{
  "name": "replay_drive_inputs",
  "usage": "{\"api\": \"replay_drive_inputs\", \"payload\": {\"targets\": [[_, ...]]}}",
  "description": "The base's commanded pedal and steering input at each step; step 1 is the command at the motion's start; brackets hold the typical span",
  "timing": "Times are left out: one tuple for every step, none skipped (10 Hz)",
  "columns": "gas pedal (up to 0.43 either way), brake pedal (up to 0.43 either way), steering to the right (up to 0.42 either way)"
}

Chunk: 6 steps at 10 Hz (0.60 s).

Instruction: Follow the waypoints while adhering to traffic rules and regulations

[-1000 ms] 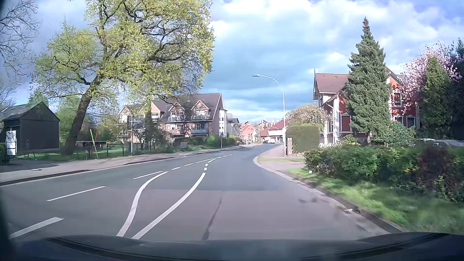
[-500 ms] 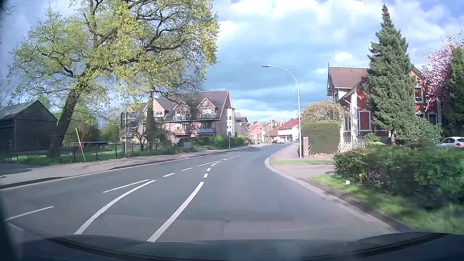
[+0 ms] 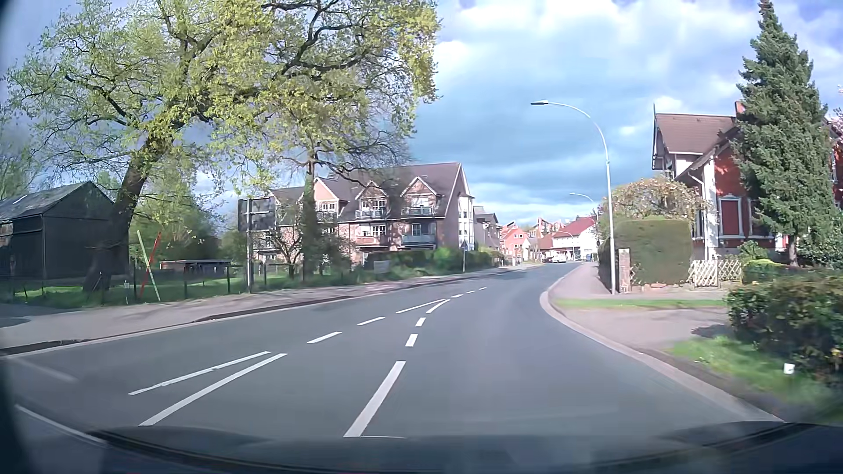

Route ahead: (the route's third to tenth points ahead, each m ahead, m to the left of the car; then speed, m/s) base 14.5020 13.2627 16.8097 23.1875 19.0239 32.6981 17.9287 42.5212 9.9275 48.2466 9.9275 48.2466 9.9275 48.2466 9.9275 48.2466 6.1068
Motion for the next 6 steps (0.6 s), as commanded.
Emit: {"api": "replay_drive_inputs", "payload": {"targets": [[0.028,0.000,-0.194],[0.020,0.000,-0.225],[0.020,0.000,-0.267],[0.020,0.000,-0.295],[0.020,0.000,-0.312],[0.020,0.000,-0.333]]}}
